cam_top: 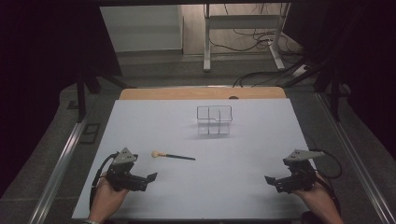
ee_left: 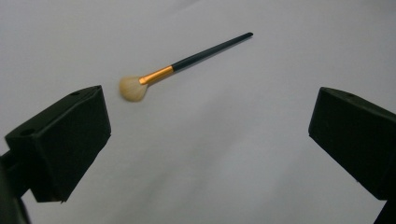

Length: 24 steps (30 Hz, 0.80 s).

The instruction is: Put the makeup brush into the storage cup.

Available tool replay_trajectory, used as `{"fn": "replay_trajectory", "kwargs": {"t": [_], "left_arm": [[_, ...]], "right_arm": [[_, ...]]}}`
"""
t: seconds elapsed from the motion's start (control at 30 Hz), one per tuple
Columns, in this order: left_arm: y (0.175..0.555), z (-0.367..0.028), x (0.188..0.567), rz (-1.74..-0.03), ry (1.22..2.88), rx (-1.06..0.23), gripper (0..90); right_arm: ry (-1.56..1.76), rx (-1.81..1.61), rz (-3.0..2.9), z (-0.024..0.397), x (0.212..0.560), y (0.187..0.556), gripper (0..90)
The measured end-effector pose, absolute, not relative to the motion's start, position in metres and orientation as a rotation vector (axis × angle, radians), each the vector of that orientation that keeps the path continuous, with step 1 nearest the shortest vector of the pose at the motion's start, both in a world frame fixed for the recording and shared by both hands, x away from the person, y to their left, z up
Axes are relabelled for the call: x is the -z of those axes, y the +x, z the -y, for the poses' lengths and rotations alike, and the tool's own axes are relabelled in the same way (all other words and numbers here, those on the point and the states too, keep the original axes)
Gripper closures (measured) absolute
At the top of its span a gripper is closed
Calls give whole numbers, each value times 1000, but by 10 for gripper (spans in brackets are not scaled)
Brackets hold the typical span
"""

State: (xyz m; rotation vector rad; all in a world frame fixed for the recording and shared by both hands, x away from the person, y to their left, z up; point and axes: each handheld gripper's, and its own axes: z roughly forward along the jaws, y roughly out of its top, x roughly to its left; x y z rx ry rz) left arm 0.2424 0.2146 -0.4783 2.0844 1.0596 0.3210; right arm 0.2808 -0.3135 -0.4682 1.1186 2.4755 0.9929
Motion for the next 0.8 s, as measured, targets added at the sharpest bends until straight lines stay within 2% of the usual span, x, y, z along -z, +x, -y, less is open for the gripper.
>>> {"fn": "replay_trajectory", "kwargs": {"t": [0.8], "left_arm": [[266,-204,479,-1061,2125,-266,0]], "right_arm": [[1116,-990,-2482,313,468,281,0]]}}
